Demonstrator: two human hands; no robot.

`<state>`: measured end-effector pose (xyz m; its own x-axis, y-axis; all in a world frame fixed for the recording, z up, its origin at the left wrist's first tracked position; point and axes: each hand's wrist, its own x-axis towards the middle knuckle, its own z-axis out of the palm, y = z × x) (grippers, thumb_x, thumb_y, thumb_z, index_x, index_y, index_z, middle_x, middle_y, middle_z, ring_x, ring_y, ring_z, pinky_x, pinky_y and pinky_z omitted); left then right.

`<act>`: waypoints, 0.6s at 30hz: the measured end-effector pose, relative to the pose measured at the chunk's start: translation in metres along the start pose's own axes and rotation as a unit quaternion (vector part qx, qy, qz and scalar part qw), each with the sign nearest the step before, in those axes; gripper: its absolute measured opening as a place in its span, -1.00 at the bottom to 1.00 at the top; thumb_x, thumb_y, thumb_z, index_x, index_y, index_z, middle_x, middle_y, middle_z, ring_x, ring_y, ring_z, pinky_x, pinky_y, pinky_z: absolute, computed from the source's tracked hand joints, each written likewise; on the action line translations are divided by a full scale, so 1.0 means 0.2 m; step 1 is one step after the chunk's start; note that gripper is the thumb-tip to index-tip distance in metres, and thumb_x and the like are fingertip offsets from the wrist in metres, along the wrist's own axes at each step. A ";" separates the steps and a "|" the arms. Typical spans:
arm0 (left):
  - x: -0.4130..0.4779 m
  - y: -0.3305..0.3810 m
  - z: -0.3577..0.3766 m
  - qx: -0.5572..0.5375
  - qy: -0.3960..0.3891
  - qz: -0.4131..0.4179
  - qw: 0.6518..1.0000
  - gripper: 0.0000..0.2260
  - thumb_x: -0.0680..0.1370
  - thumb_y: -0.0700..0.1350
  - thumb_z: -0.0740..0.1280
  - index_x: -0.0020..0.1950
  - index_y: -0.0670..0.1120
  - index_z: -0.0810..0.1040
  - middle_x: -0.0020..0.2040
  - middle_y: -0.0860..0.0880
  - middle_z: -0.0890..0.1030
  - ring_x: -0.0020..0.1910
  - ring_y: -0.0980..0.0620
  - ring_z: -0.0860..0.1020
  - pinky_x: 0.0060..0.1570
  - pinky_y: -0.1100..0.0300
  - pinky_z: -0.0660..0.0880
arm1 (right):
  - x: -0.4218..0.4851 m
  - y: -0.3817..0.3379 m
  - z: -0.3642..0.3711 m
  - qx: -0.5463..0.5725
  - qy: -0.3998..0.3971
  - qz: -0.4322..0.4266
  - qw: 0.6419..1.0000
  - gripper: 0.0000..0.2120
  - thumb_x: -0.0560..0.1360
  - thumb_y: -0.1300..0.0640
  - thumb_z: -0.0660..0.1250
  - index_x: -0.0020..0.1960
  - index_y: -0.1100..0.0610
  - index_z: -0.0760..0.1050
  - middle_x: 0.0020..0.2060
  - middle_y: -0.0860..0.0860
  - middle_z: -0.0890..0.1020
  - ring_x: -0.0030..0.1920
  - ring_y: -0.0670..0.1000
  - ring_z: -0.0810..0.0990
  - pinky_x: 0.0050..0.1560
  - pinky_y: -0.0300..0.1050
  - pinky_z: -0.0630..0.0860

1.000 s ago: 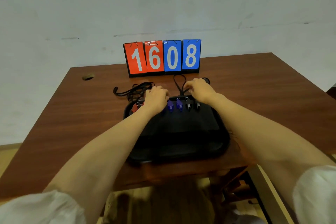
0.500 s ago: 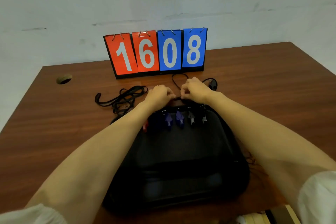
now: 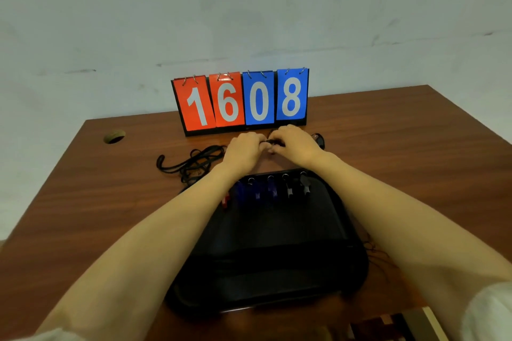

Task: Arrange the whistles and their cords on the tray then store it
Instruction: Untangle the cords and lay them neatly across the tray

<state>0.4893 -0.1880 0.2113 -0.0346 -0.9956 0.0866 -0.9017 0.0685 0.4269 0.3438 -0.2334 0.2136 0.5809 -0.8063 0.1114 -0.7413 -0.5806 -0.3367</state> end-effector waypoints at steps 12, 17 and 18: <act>-0.28 0.38 -0.50 -0.241 0.137 0.051 0.960 -0.70 0.58 -0.06 0.28 0.28 -0.14 0.51 0.12 -0.03 0.54 0.05 0.09 0.44 -0.07 0.38 0.33 | -0.20 -0.43 -0.68 0.177 0.158 -0.027 0.971 -0.80 0.55 0.14 0.29 0.08 0.19 0.63 -0.04 0.08 0.64 -0.10 -0.05 0.54 -0.17 -0.45 0.37; -0.33 0.57 -0.76 -0.330 0.246 0.071 0.909 -0.78 0.61 -0.12 0.21 0.14 -0.16 0.58 0.03 -0.11 0.65 -0.02 0.08 0.53 -0.07 0.42 0.40 | -0.33 -0.60 -0.98 0.197 0.241 -0.080 0.947 -0.85 0.55 0.12 0.30 0.02 0.12 0.63 -0.09 -0.07 0.65 -0.18 -0.24 0.52 -0.18 -0.54 0.37; -0.34 0.60 -0.81 -0.315 0.255 0.074 0.911 -0.79 0.61 -0.12 0.21 0.10 -0.17 0.59 -0.03 -0.11 0.66 -0.06 0.09 0.54 -0.10 0.44 0.39 | -0.35 -0.62 -1.04 0.200 0.274 -0.083 0.937 -0.85 0.54 0.14 0.32 0.02 0.13 0.63 -0.11 -0.09 0.64 -0.19 -0.25 0.52 -0.17 -0.53 0.38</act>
<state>0.4537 -0.1016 0.4024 0.2145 -0.8243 0.5240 -0.4713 0.3825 0.7947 0.3251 -0.1281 0.4416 0.3362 -0.7094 0.6194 -0.4071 -0.7025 -0.5837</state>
